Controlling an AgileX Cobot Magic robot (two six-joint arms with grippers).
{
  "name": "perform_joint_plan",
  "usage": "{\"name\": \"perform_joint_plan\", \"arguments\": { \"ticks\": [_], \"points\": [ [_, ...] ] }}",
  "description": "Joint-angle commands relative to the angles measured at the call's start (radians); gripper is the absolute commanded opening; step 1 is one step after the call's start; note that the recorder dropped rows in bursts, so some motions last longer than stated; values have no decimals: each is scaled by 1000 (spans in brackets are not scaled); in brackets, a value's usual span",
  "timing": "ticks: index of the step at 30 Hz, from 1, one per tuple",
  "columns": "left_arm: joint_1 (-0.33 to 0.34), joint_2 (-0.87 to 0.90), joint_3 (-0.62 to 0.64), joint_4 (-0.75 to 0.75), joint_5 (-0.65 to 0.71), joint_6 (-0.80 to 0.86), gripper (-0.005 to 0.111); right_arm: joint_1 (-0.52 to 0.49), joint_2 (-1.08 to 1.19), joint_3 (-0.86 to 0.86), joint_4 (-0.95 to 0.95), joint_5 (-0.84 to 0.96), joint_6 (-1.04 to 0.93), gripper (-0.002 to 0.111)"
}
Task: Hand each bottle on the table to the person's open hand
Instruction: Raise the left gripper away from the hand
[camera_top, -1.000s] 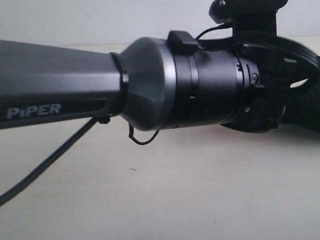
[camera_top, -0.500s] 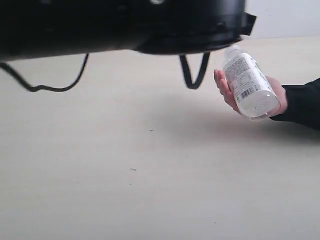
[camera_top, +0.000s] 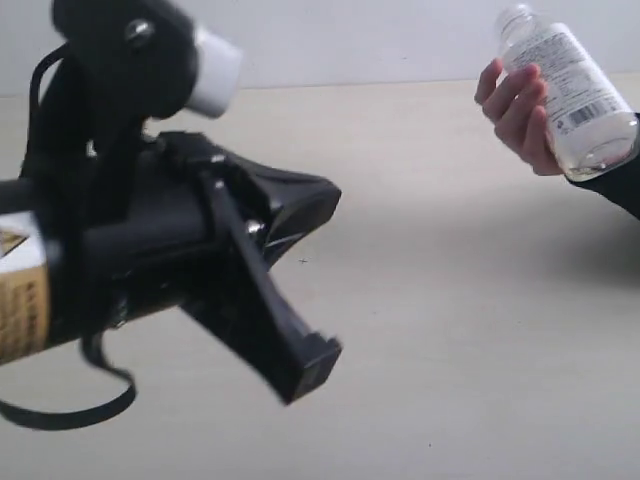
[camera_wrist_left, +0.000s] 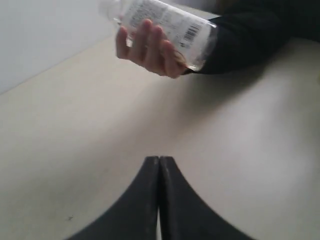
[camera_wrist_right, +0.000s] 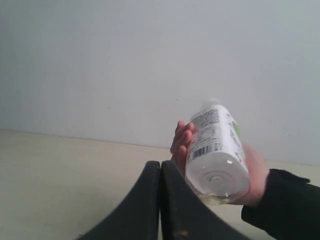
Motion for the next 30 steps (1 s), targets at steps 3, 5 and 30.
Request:
{"name": "perform_joint_plan", "arguments": {
  "ticks": [3, 5, 30],
  "points": [
    [-5, -174, 115, 119, -204, -103, 0, 3, -4, 4, 0, -5, 1, 0],
    [-5, -217, 124, 91, -242, -105, 0, 3, -4, 4, 0, -5, 1, 0],
    [-5, -290, 124, 63, -488, -127, 0, 3, -4, 4, 0, -5, 1, 0]
  ]
}}
